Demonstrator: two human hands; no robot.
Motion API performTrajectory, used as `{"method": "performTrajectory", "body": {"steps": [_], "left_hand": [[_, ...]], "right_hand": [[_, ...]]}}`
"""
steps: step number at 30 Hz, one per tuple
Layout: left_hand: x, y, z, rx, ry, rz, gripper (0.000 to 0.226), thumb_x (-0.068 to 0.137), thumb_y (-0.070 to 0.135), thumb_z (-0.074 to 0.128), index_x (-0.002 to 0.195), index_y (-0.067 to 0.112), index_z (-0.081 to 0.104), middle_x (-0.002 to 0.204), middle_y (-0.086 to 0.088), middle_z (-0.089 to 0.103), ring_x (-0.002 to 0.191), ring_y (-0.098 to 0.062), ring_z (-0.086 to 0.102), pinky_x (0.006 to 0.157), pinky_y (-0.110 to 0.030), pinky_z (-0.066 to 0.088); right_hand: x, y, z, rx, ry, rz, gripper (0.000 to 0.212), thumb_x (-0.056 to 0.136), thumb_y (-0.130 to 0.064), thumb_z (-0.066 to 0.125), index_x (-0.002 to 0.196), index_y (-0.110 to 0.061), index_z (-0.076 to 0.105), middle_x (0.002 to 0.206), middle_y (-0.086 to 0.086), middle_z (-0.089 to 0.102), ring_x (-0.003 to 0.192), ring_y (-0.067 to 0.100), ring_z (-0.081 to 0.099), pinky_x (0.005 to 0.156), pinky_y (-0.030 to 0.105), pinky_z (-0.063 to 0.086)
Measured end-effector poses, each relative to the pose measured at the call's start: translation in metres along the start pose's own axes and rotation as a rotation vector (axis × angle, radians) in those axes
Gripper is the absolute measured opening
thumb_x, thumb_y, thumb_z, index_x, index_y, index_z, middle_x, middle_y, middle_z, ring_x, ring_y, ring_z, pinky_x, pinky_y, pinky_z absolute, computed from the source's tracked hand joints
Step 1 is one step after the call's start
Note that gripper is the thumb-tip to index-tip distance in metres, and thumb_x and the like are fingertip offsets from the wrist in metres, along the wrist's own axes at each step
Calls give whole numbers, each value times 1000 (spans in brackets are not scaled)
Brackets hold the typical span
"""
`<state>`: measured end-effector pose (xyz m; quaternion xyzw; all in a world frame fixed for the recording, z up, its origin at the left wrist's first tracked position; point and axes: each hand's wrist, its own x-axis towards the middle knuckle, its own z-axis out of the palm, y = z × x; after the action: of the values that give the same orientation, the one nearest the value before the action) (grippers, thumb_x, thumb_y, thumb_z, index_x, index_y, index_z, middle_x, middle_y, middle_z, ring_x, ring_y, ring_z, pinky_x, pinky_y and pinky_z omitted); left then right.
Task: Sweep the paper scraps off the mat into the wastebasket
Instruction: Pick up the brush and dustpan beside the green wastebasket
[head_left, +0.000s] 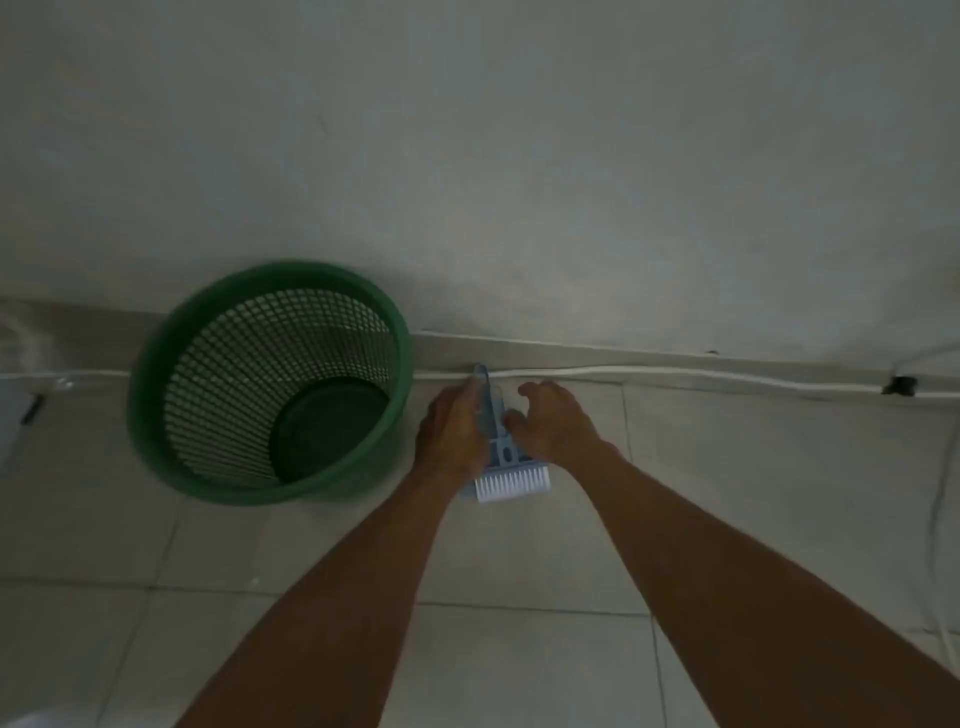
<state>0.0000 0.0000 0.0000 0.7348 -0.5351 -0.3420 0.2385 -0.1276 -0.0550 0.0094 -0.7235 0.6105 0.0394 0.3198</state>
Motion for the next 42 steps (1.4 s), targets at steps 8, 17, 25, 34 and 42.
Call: {"method": "performTrajectory", "body": {"steps": [8, 17, 25, 34, 42], "left_hand": [[57, -26, 35, 47, -120, -148, 83, 84, 20, 58, 152, 29, 12, 145, -14, 47, 125, -33, 52, 102, -48, 45], [57, -53, 34, 197, -89, -73, 74, 86, 6, 49, 149, 37, 26, 128, -15, 60, 116, -34, 58, 97, -43, 50], [43, -53, 31, 526, -110, 4, 70, 85, 5, 59, 146, 21, 28, 131, -20, 49, 115, -39, 55, 91, -42, 48], [34, -48, 36, 1060, -207, 236, 81, 89, 10, 59, 153, 22, 11, 162, -9, -11, 148, -36, -4, 120, -51, 9], [29, -50, 34, 1033, -299, 187, 46, 88, 24, 60, 130, 11, 46, 134, -14, 47, 125, -32, 44, 103, -41, 35]], "right_hand": [[43, 28, 55, -77, 105, 6, 57, 86, -50, 62, 131, -16, 54, 130, 11, 53, 123, 32, 50, 100, 45, 46], [35, 39, 67, -60, 211, -102, 34, 95, -35, 52, 124, -21, 62, 113, 11, 59, 103, 35, 61, 85, 43, 49], [21, 46, 53, 120, 262, 49, 28, 86, -32, 65, 108, -14, 69, 108, 11, 66, 97, 34, 65, 82, 40, 54], [25, 64, 33, 171, 46, 218, 34, 82, -27, 71, 108, -6, 69, 93, 3, 61, 70, 10, 50, 64, 20, 45], [25, 74, 28, 335, -51, 237, 31, 80, -22, 71, 100, 1, 69, 87, 9, 62, 78, 21, 60, 65, 29, 48]]}}
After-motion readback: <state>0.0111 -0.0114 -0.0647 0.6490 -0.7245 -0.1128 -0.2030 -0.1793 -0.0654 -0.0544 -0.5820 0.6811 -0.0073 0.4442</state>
